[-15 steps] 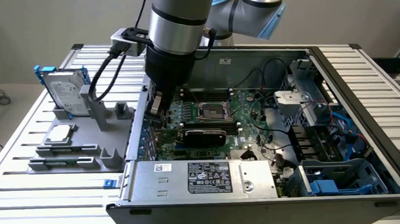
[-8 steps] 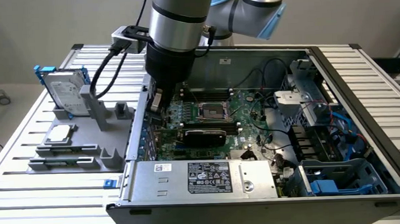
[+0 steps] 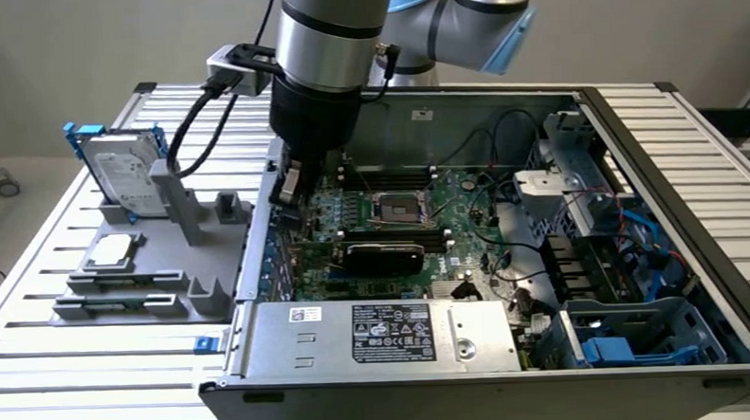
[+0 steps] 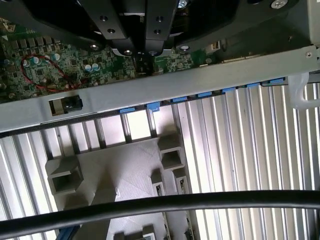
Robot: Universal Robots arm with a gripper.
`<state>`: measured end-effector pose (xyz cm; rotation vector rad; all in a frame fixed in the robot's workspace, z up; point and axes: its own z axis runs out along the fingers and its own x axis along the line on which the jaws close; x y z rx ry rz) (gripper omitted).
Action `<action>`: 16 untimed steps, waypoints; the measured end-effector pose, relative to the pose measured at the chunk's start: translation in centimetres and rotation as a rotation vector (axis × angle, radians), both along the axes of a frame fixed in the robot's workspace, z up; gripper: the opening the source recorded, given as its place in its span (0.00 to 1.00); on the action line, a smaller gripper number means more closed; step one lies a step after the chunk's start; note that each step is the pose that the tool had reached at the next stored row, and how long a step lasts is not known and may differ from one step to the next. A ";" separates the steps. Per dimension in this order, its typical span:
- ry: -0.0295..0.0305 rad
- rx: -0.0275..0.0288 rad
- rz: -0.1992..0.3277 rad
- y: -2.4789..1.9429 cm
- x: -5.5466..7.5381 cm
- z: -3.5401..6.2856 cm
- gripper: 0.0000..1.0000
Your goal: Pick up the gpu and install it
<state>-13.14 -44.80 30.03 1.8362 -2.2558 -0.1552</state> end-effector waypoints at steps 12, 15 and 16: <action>0.0002 -0.0004 -0.005 0.09 -0.4 -0.44 0.11; 0.0003 -0.0006 -0.006 0.09 -0.4 -0.50 0.11; 0.0002 -0.0004 -0.007 0.09 -0.4 -0.52 0.11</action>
